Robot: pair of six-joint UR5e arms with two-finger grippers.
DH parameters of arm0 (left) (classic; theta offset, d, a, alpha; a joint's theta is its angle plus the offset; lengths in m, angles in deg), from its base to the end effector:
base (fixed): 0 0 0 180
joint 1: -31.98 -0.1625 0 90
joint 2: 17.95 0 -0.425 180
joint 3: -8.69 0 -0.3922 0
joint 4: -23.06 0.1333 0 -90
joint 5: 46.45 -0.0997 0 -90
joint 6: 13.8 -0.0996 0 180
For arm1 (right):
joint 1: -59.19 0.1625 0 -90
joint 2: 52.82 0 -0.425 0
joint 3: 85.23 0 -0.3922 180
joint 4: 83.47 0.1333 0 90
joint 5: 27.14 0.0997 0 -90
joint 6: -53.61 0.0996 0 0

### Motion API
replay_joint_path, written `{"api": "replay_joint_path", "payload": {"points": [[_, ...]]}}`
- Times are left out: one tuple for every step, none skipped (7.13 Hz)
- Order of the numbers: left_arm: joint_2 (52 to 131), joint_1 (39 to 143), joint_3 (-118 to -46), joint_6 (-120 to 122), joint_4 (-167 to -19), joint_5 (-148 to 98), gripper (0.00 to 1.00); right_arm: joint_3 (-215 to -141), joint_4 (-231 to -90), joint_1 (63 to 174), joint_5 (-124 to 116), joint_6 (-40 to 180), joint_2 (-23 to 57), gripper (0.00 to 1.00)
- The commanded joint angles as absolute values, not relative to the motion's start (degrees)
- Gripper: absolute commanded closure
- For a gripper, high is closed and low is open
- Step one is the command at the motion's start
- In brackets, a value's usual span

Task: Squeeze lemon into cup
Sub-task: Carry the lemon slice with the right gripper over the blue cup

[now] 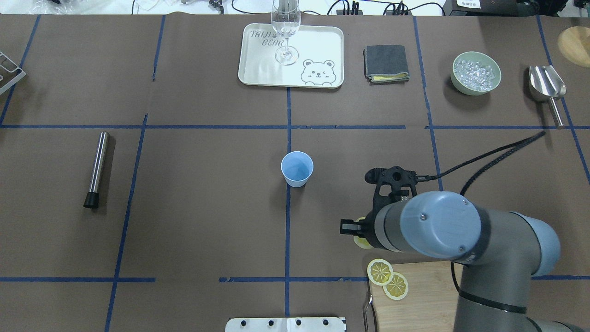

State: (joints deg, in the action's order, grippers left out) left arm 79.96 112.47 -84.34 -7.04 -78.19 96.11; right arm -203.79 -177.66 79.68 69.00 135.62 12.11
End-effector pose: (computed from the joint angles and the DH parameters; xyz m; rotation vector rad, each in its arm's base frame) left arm 0.0388 -0.5600 0.5274 0.2280 0.9481 0.2217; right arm -0.4748 -0.3084 0.2203 0.1148 -0.8611 0.1581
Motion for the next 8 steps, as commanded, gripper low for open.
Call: {"api": "replay_joint_path", "payload": {"points": [[79.96,112.4,-84.22,-7.03,-78.19,96.11,0.0,-195.14,-178.74,85.0,69.27,135.53,1.81,0.76],[79.96,112.49,-84.3,-7.03,-78.19,96.11,0.0,-190.14,-178.56,87.64,69.45,135.7,-3.37,0.76],[79.96,112.49,-84.48,-7.03,-78.19,96.28,0.0,-184.34,-178.3,88.1,69.36,135.88,-6.81,0.75],[79.96,112.4,-84.39,-7.03,-78.19,98.63,0.0,-181.07,-174.73,88.19,69.45,136.23,-7.98,0.73],[79.96,112.49,-84.39,-7.03,-78.19,99.35,0.0,-179.73,-173.39,88.45,70.75,136.23,-7.99,0.72],[79.96,112.4,-84.48,-7.03,-78.19,99.36,0.0,-179.63,-173.38,88.45,71.64,136.49,-8.08,0.66],[79.96,112.4,-84.48,-7.03,-78.19,99.36,0.0,-179.37,-173.29,88.45,71.73,136.41,-7.91,0.56],[79.96,112.49,-84.74,-6.95,-78.19,99.45,0.0,-179.36,-173.29,88.45,71.82,136.4,-7.73,0.39]]}}
